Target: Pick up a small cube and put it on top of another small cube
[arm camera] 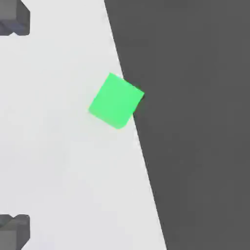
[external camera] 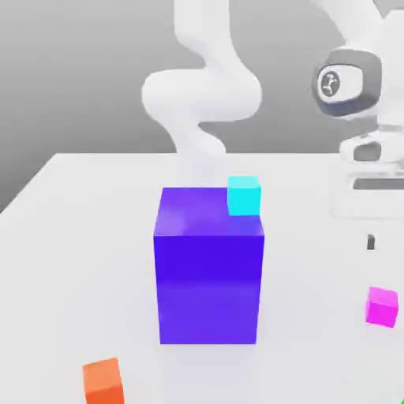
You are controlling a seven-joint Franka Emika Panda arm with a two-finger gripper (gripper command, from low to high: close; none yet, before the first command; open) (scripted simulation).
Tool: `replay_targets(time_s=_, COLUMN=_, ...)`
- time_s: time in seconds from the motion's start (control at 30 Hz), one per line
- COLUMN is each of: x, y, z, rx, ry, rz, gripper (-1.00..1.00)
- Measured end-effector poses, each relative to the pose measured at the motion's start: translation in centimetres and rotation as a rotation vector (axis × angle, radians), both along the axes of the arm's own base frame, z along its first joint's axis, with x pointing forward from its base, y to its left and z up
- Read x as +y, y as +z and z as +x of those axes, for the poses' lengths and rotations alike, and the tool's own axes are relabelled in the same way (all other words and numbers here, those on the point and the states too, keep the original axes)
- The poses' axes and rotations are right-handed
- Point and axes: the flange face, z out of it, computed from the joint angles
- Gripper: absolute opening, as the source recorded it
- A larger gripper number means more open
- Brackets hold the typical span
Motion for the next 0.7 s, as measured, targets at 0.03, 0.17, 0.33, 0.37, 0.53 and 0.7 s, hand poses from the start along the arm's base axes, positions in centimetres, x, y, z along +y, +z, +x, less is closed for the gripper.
replay_targets(time_s=0.03, x=0.6, y=-1.8, z=-1.0, rx=0.028, ry=-0.016, rz=-0.005, gripper=0.00)
replay_targets(time_s=0.17, x=2.7, y=-8.4, z=-5.4, rx=0.126, ry=-0.066, rz=-0.028, gripper=0.00)
replay_targets(time_s=0.33, x=3.1, y=-14.6, z=-6.2, rx=0.142, ry=-0.073, rz=-0.032, gripper=-1.00)
replay_targets(time_s=0.37, x=3.1, y=-14.6, z=-6.2, rx=0.142, ry=-0.073, rz=-0.032, gripper=-1.00)
replay_targets(time_s=0.53, x=3.0, y=-15.2, z=-6.2, rx=0.141, ry=-0.072, rz=-0.031, gripper=-1.00)
replay_targets(time_s=0.7, x=3.1, y=-10.8, z=-6.2, rx=0.141, ry=-0.073, rz=-0.031, gripper=-1.00)
